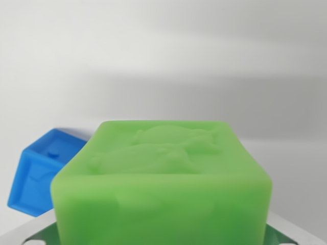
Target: Stack cube
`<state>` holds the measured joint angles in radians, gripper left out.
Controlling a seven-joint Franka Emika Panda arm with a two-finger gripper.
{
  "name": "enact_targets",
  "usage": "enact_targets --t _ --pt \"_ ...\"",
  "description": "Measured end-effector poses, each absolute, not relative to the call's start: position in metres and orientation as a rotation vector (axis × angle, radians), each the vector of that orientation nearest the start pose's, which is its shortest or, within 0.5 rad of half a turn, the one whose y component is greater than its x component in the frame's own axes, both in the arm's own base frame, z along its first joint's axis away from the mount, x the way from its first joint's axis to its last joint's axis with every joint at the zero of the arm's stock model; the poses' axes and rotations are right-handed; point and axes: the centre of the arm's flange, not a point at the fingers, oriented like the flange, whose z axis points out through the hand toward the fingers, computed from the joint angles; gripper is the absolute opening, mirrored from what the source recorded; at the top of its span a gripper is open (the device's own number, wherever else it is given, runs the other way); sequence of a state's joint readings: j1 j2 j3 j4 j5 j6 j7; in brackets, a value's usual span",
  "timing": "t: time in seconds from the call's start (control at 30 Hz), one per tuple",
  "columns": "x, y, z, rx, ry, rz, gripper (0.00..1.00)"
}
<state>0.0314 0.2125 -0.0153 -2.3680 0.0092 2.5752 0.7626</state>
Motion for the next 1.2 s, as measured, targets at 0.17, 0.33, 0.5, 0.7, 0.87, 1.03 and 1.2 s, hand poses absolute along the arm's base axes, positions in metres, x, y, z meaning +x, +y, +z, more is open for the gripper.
enact_targets --t 0.17,0.33,0.5,0.7,0.87,1.03,1.2 --pt "0.504 0.015 0.238 -2.903 1.202 0.008 0.0" --pt "0.499 0.023 0.241 -2.882 1.249 0.006 0.0" --pt "0.494 0.032 0.244 -2.858 1.301 0.004 0.0" --pt "0.488 0.042 0.247 -2.831 1.358 0.003 0.0" --pt "0.483 0.049 0.25 -2.809 1.402 0.0 0.0" --pt "0.479 0.057 0.253 -2.786 1.446 0.0 0.0" --pt "0.474 0.065 0.255 -2.762 1.491 -0.001 0.0"
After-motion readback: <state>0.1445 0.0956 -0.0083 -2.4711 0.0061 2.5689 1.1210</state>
